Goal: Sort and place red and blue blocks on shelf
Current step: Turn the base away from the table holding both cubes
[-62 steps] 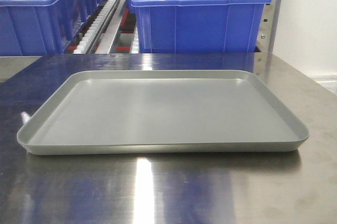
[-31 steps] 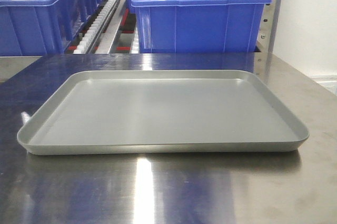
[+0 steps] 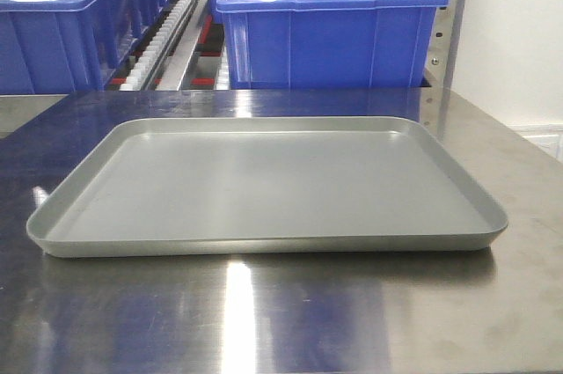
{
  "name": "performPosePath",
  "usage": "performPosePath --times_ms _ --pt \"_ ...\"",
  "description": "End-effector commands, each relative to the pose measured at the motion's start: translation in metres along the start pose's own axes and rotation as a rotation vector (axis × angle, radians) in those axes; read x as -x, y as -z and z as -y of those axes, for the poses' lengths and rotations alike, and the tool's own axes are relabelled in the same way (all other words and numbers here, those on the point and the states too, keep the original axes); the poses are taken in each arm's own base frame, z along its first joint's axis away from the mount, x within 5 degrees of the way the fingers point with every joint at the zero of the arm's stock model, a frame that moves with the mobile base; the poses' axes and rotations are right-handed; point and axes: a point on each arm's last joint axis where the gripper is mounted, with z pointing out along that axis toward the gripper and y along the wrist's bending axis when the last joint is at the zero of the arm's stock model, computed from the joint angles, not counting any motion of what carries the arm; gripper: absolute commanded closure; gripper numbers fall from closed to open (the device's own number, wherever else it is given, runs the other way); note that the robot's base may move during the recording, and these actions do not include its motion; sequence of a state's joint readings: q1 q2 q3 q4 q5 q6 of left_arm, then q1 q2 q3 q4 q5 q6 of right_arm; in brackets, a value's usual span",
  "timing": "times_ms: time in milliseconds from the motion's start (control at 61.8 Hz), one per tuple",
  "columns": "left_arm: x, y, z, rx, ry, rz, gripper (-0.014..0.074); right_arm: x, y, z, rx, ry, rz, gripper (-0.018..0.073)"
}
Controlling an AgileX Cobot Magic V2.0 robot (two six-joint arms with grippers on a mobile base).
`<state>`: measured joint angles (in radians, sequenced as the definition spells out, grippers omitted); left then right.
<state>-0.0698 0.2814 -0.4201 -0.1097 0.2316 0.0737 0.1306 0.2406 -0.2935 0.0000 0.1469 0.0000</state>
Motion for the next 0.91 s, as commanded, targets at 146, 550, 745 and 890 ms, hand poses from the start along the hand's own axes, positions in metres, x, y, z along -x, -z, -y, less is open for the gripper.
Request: performPosePath --times_ms 146,550,745,890 --pt "0.0159 0.0011 -0.0003 0.007 0.001 0.100 0.0474 0.0177 0.0014 0.0003 -0.004 0.007 0.115 0.0503" --pt "0.0159 0.0011 -0.0003 0.007 0.001 0.100 0.0474 0.0177 0.0014 0.0003 -0.004 0.007 0.115 0.0503" --pt "0.0159 0.0011 -0.0003 0.007 0.001 0.100 0.0474 0.0177 0.0014 0.0003 -0.004 0.007 0.115 0.0503" --pt "0.0159 0.0011 -0.0003 0.007 0.001 0.100 0.0474 0.0177 0.0014 0.0003 -0.004 0.007 0.115 0.0503"
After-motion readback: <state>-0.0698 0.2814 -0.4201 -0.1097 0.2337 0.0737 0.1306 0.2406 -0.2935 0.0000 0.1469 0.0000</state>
